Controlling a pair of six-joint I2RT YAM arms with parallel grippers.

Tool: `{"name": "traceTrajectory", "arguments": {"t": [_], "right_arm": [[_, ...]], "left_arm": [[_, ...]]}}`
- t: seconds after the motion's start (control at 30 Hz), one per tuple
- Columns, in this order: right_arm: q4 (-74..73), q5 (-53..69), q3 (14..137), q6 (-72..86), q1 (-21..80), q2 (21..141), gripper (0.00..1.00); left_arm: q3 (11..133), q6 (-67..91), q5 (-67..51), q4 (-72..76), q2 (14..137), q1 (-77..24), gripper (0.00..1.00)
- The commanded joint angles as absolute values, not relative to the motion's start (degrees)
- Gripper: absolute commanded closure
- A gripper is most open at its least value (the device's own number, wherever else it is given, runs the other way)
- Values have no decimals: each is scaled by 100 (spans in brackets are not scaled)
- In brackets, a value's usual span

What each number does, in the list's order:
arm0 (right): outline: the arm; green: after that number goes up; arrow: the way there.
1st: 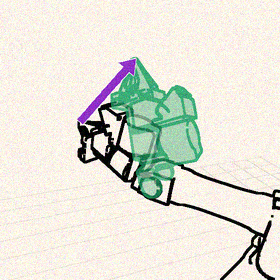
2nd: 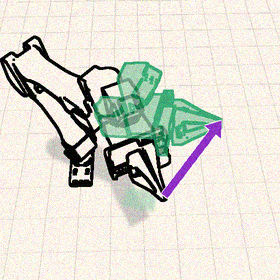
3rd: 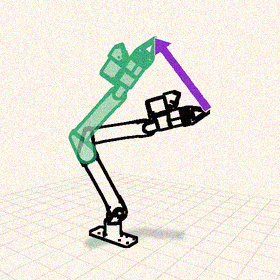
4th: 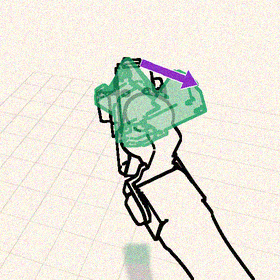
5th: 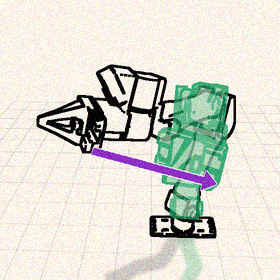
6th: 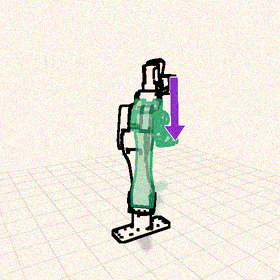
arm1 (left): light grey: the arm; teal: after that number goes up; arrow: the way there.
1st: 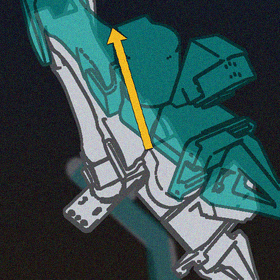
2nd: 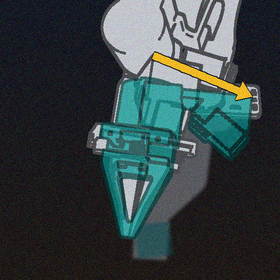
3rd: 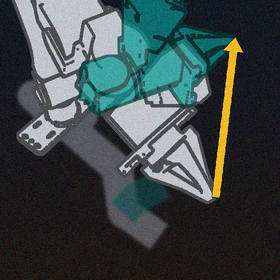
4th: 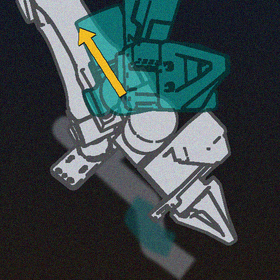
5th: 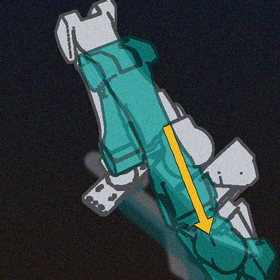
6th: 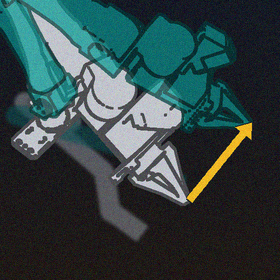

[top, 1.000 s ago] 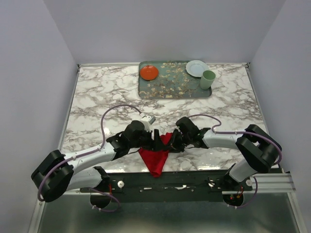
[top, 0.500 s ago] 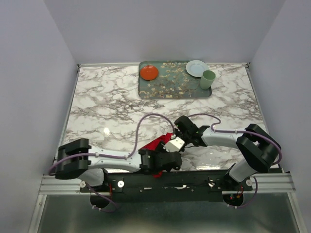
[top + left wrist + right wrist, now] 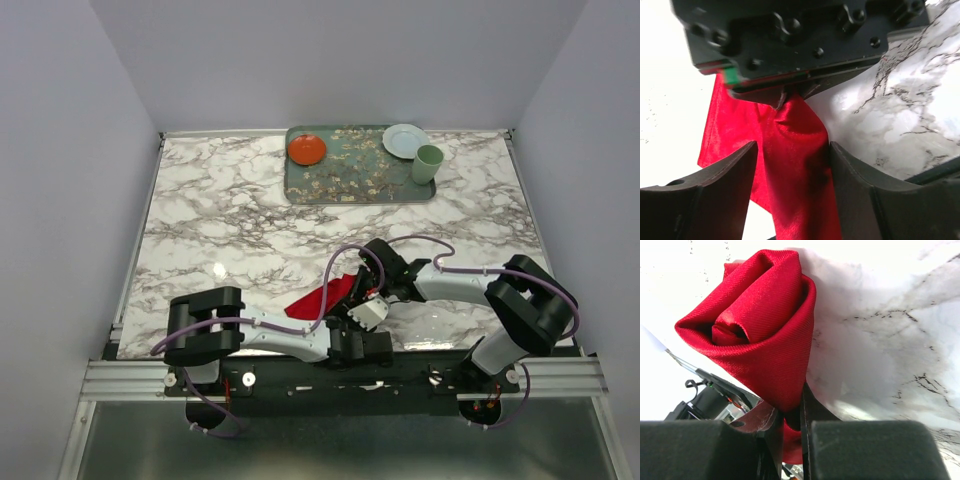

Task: Fold the napkin, place the utensils inside, and roll it up
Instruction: Roll the napkin with the utensil

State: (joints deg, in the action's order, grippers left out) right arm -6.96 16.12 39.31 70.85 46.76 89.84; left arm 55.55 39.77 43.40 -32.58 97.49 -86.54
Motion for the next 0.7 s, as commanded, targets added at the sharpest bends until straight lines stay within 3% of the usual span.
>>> {"name": "traceTrajectory", "arguments": {"t": [0.0, 0.1, 0.37, 0.47, 0.53, 0.67], "right_arm": [[-879, 1696, 3973, 7260, 4650, 9070, 78], [-827, 1714, 3911, 7382, 4623, 9018, 78], [-738, 1767, 3823, 7480, 4518, 9053, 78], [-738, 1740, 3788, 7427, 4404, 8992, 77], [-738, 1723, 3779, 7366, 4325, 8912, 74], [-747, 1749, 3762, 7094, 4070, 8772, 60]], "left_arm": [[5529, 4157, 4544, -3279, 9958, -8666, 36], [5344, 4078, 4369, -2972, 9897, -8587, 39], [5203, 3859, 4237, -2699, 10028, -8403, 74], [5116, 3753, 4070, -2497, 9967, -8306, 79], [4993, 3630, 4017, -2242, 9879, -8201, 94], [4764, 3332, 3570, -1706, 9651, -7876, 97]]}}
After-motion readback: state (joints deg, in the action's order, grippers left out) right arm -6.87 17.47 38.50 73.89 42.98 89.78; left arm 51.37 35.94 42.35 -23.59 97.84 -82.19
